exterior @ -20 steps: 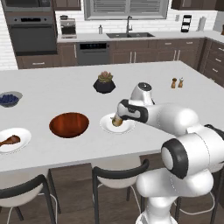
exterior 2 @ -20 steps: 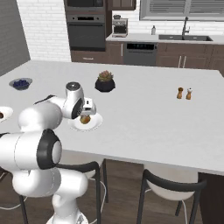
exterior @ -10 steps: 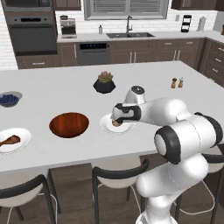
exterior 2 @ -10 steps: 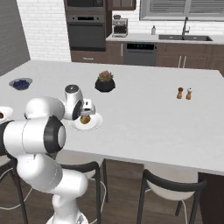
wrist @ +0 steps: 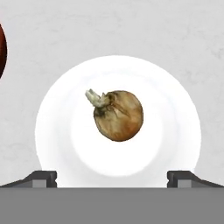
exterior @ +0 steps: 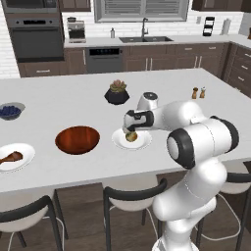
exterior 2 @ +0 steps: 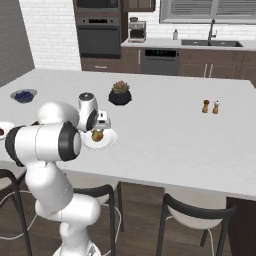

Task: Pick the chicken drumstick and onion from their plates and place them in the bowl. Then put the bowl in the fridge.

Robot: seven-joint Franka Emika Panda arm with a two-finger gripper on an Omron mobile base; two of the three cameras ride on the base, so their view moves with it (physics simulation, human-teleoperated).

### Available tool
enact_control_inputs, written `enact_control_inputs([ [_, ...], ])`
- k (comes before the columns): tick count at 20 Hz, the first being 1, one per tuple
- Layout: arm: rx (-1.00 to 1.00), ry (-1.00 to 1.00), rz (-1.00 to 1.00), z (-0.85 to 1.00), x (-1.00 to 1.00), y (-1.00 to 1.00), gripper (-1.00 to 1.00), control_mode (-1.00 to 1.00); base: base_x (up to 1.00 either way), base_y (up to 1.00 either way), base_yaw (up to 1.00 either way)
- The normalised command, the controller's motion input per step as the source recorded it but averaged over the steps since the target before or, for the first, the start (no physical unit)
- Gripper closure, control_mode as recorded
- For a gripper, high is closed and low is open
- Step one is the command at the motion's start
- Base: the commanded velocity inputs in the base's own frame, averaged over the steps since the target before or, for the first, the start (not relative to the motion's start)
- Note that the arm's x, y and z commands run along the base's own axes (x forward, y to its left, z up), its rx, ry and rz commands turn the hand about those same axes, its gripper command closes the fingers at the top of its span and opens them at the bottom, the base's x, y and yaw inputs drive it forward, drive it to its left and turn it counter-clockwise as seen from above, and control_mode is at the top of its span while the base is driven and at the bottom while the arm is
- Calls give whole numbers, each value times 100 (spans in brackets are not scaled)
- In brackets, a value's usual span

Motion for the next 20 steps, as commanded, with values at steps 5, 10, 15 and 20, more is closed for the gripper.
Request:
enact_control_inputs([
  [5,0,8,0,-29,27,11,-100,-100,0,0,0],
  [10,0,2,-2,-6,12,0,-100,-100,0,0,0],
  [15,1,1,-6,-28,7,0,-100,-100,0,0,0],
  [20,1,0,-6,-23,10,0,-100,-100,0,0,0],
])
